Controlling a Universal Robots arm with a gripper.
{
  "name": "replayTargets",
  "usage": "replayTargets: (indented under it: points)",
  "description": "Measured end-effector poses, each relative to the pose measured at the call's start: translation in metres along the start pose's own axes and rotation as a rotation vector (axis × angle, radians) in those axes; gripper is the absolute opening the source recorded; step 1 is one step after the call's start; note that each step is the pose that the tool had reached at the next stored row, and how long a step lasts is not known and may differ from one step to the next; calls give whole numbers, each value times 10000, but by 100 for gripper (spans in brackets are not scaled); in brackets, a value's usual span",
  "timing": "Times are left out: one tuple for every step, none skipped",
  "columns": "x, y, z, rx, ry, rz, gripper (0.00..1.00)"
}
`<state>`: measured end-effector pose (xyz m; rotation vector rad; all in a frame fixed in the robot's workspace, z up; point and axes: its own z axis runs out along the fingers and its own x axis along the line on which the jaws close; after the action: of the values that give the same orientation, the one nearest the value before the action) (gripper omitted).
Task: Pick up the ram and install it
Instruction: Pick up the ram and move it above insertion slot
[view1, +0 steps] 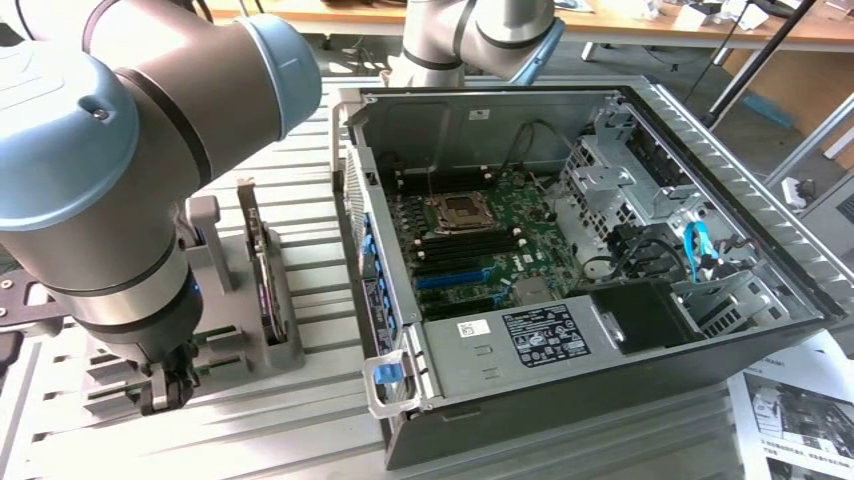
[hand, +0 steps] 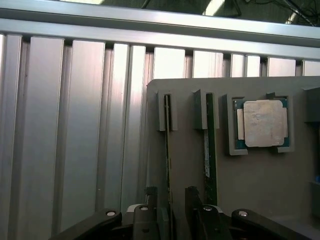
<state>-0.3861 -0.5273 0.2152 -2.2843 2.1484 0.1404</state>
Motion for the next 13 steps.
replayTargets:
  points:
    - [1, -1, 14, 0, 0, 0, 36]
    - [1, -1, 23, 0, 0, 1, 36]
    - [2, -2, 31, 0, 0, 0, 36]
    - [3, -2, 41, 0, 0, 0, 36]
    - [3, -3, 51, 0, 0, 0, 36]
    - [4, -4, 60, 1, 0, 0, 36]
    - [5, -4, 70, 0, 0, 0, 36]
    - [5, -5, 78, 1, 0, 0, 36]
    - [6, -5, 86, 0, 0, 0, 36]
    - [6, -6, 94, 0, 0, 0, 36]
    - [7, -6, 105, 1, 0, 0, 36]
    - [8, -7, 124, 0, 1, 0, 36]
    - [9, -8, 134, -1, 1, 1, 36]
